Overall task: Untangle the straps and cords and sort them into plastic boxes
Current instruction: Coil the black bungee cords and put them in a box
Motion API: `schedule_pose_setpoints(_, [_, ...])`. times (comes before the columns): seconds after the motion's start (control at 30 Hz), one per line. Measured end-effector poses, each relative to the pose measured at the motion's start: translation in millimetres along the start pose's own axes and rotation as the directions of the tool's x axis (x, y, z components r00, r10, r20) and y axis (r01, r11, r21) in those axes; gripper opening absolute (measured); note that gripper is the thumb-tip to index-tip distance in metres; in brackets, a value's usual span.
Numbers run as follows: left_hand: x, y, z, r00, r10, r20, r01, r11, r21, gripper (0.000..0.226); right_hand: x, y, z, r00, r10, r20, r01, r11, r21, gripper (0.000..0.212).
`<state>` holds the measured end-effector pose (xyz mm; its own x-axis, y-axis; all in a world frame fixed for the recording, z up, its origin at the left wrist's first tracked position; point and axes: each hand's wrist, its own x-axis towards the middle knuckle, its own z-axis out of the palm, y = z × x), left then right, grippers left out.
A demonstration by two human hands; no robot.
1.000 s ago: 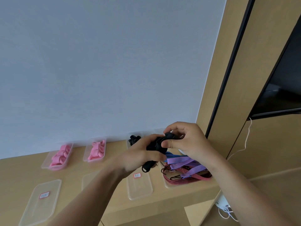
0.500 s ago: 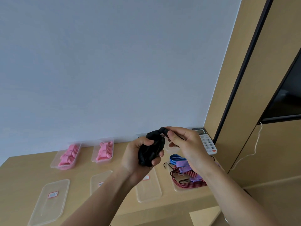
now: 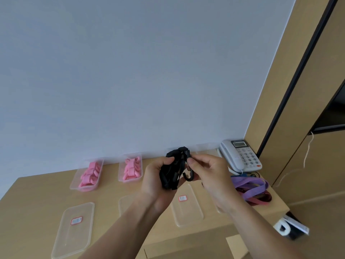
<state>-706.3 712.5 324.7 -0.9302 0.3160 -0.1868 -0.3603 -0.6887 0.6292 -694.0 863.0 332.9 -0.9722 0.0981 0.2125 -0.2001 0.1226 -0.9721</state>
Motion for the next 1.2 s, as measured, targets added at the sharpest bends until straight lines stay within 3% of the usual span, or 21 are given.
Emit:
schedule_pose_setpoints(0.17, [18,-8,-23,0.994,-0.090,-0.054,0.087,0.994,-0.063,0.031,8,21,22,0.978,0.206,-0.016,-0.203,0.974,0.101,0.018])
schedule_pose_setpoints(0.33, [51,-12,-45,0.989,-0.098,-0.110,0.093,0.994,-0.049,0.029,32,54,38,0.955,0.294,0.035,-0.296,0.955,0.036,0.020])
schedule_pose_setpoints(0.47, [83,-26,-61,0.985,-0.064,-0.160,0.088,0.985,0.150,0.034,53,88,43,0.945,0.305,0.122,-0.305,0.952,-0.020,0.019])
schedule_pose_setpoints(0.57, [112,-35,-74,0.970,-0.090,-0.224,0.164,0.926,0.339,0.043,65,118,38,0.872,0.390,0.296,-0.423,0.904,0.057,0.033])
schedule_pose_setpoints(0.63, [129,-42,-85,0.957,-0.142,-0.255,0.237,0.888,0.394,0.045,74,136,30,0.838,0.396,0.375,-0.431,0.902,0.011,0.039])
schedule_pose_setpoints(0.73, [150,-49,-98,0.941,-0.184,-0.284,0.299,0.844,0.444,0.054,95,152,21,0.838,0.396,0.375,-0.403,0.913,-0.064,0.038])
schedule_pose_setpoints(0.87, [179,-42,-111,0.957,-0.156,-0.245,0.277,0.739,0.614,0.048,132,170,13,0.833,0.452,0.320,-0.434,0.891,-0.129,0.023])
schedule_pose_setpoints(0.93, [193,-37,-117,0.942,-0.060,-0.330,0.264,0.740,0.619,0.042,152,178,14,0.824,0.453,0.341,-0.388,0.889,-0.243,0.031])
schedule_pose_setpoints(1.0, [207,-35,-125,0.877,0.069,-0.475,0.273,0.742,0.613,0.027,173,187,22,0.838,0.412,0.357,-0.250,0.873,-0.418,0.045])
schedule_pose_setpoints(1.07, [220,-35,-130,0.836,0.110,-0.538,0.316,0.705,0.635,0.021,192,199,32,0.853,0.358,0.379,-0.078,0.806,-0.586,0.062])
schedule_pose_setpoints(1.13, [230,-37,-133,0.809,0.139,-0.571,0.364,0.644,0.673,0.023,203,211,38,0.865,0.291,0.408,0.082,0.721,-0.688,0.072])
schedule_pose_setpoints(1.2, [237,-39,-138,0.798,0.214,-0.563,0.397,0.516,0.759,0.031,204,223,37,0.858,0.237,0.456,0.200,0.664,-0.720,0.063])
